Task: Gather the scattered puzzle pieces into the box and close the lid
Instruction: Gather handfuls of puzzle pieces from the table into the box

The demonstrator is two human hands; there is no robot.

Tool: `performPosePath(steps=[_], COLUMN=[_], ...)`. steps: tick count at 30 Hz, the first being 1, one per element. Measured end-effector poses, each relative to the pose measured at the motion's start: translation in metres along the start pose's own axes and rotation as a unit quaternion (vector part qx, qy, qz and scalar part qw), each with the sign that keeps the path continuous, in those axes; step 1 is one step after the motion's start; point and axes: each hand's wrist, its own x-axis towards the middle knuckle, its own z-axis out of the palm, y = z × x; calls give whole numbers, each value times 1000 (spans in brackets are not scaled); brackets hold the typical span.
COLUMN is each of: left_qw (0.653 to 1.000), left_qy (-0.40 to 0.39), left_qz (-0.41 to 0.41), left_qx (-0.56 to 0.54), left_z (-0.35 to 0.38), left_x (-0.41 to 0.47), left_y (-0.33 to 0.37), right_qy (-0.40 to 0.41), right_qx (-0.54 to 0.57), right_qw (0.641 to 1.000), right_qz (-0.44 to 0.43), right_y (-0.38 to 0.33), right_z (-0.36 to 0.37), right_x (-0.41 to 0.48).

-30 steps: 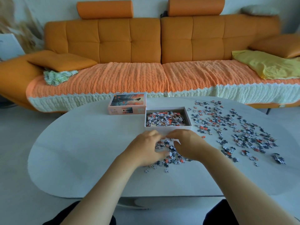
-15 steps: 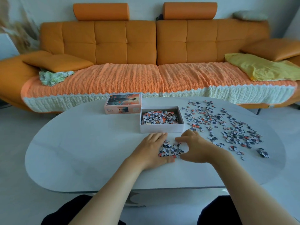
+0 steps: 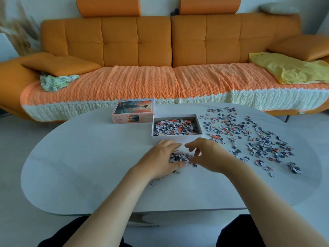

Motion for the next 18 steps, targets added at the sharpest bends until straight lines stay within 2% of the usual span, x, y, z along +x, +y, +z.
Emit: performPosePath(steps=[5, 12, 18], left_qw=[996, 1000, 999], left_qy=[-67, -4, -21], left_qz=[-25, -10, -24], left_qx=[46, -3, -21], left_z=[-6, 1, -7], left_x=[-8, -2, -3], left_y=[-13, -12, -16], right_qy=[-73, -21, -45], right_qx=[-80, -23, -77], right_qw=[993, 999, 996], right_qz=[35, 41, 16], right_y=[8, -2, -11], right_z=[-19, -1, 1], right_x=[-4, 6, 3])
